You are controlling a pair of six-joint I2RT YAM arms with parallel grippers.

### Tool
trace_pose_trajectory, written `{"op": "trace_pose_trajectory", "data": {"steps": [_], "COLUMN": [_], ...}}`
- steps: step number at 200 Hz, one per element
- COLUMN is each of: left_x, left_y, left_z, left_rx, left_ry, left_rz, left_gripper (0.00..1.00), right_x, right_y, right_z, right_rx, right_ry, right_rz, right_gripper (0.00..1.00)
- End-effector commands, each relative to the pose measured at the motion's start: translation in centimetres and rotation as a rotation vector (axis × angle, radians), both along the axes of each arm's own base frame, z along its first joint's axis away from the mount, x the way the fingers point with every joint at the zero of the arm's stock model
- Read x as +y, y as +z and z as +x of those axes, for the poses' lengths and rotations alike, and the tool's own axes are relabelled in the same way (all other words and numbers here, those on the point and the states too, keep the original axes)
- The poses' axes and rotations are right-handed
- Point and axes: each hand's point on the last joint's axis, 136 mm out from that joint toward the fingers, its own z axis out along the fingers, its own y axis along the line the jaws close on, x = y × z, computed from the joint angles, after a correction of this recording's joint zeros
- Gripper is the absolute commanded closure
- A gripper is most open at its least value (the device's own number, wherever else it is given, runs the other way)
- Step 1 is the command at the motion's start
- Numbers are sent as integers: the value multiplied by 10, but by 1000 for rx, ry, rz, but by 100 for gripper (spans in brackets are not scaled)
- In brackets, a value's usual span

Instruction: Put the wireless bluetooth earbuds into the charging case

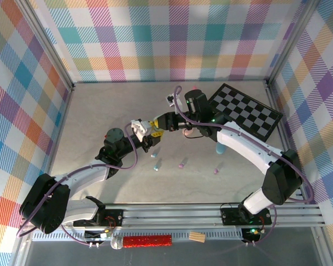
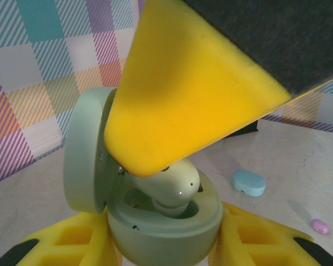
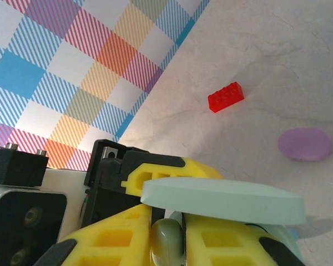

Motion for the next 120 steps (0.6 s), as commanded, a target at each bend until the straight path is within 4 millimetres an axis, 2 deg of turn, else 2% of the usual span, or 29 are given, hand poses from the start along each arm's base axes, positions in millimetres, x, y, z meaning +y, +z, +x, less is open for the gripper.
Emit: {"op": "trace_pose_trajectory", "data": {"steps": [1,29,74,120], "left_x": [-5,-5,-7,-8], "left_y": [30,34,36,33], "left_z": [-6,-5,-5,-5], "left_rx": [-70,-70,-66,-64], "left_ry": [-21,-20,-30,-34], "left_rz": [-50,-59,-62,-61], "left_gripper": [63,63,63,63], "right_x": [0,-2,-9,-13], "right_y": [2,0,6,33], "right_z": [9,7,7,-2], "right_rx": [-14,-13,-42,-113], "right_ry": [-21,-23,-44,-23], "right_rz": [-1,-11,-31,18], "right_gripper": [79,74,73,71]}}
